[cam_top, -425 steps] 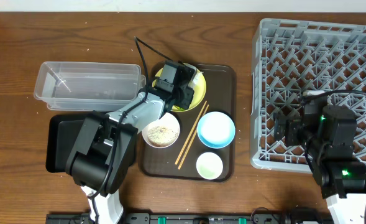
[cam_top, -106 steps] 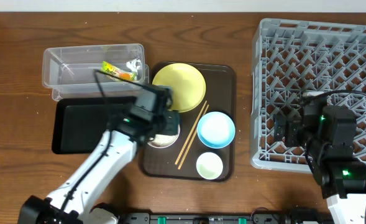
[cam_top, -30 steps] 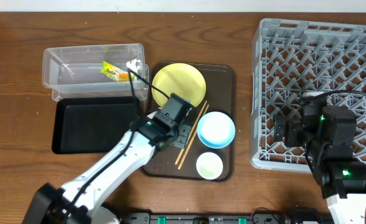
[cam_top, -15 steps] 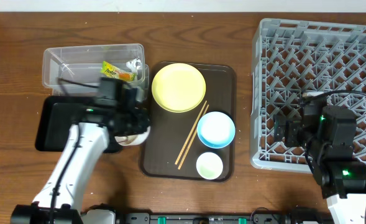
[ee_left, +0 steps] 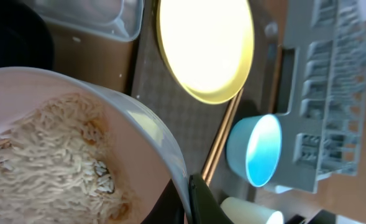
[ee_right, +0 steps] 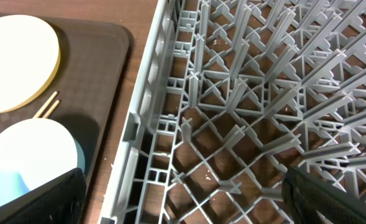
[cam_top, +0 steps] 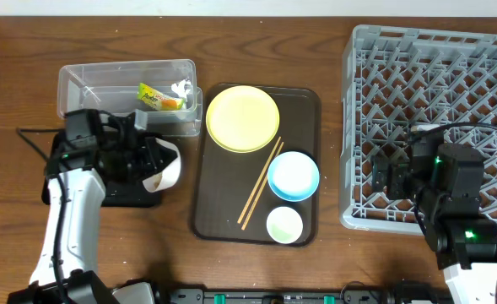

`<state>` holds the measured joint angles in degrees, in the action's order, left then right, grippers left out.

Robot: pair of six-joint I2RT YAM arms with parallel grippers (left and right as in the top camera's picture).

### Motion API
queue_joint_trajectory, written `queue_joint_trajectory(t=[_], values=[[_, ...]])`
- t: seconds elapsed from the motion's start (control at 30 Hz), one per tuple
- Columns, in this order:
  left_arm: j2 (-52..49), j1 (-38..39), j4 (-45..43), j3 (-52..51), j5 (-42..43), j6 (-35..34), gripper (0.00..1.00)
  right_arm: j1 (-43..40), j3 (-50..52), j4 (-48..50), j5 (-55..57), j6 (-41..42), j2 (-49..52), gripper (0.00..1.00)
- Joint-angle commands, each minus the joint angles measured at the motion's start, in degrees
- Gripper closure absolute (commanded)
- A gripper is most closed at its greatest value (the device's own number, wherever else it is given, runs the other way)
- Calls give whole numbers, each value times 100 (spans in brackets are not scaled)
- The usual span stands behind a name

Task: Sort waste into correct bins and load items into the dishwasher rack
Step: 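Lift rice bowl over black tray and tip rice out with left gripper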

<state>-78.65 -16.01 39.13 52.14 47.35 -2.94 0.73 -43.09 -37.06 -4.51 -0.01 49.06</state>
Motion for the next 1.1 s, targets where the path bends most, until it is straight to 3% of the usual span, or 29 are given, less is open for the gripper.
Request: queue_joint_trajectory(t=[0.0, 0.27, 0.63, 1.07], values=[[72, -345, -146, 151, 894, 103, 94, 42, -98, -4, -46, 83, -31, 1], [-221, -1174, -238, 151, 1495, 103, 94, 42, -98, -11, -46, 85, -31, 1], [-1832, -1965, -590, 151, 4249, 96, 94, 42, -98, -70, -46, 85, -31, 1], [-2389, -2234, -728, 151, 4280, -229, 94, 42, -98, -109, -46, 83, -31, 1]])
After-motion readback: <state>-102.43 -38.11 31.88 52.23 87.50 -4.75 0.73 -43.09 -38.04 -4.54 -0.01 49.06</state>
